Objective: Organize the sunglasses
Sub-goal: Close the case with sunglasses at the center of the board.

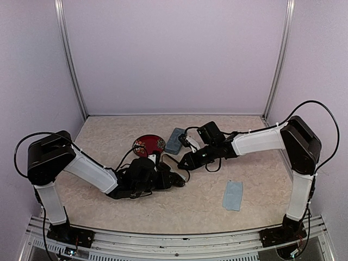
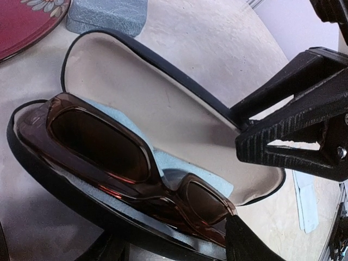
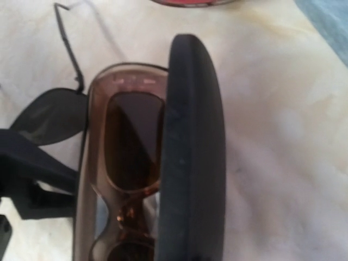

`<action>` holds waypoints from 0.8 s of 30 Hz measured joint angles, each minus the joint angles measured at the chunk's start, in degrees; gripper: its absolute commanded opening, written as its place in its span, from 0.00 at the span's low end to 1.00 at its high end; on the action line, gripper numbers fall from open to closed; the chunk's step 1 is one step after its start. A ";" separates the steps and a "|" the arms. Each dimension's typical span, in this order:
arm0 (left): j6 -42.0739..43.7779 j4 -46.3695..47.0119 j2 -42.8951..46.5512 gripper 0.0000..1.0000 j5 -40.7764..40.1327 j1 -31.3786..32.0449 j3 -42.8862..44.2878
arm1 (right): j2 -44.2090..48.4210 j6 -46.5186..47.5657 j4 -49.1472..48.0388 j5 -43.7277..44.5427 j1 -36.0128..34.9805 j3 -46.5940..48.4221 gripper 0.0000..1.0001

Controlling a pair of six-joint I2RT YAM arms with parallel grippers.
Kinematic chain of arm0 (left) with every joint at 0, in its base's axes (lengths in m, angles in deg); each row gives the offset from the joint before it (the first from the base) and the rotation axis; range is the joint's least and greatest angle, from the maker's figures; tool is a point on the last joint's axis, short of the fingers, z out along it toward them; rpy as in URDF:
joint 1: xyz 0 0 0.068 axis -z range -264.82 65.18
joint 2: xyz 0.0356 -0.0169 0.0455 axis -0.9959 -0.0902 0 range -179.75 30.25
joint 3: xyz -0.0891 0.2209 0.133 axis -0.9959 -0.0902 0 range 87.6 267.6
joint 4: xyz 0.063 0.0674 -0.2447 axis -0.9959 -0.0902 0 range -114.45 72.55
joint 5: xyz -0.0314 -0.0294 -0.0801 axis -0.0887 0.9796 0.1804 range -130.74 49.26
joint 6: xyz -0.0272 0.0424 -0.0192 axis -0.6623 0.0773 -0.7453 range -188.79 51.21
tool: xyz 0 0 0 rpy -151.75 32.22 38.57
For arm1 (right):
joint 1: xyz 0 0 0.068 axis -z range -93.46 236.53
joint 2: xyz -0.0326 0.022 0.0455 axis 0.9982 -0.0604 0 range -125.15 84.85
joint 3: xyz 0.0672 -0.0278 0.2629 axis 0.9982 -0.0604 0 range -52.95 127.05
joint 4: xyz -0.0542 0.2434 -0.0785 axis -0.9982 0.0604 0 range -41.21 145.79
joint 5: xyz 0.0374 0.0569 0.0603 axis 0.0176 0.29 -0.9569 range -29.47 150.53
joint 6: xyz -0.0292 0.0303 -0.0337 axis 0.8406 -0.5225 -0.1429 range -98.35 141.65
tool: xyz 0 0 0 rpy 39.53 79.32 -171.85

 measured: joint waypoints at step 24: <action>1.38 11.21 -0.02 0.60 6.54 -0.90 -6.03 | 0.00 -0.11 -1.95 -3.04 0.00 -1.16 0.19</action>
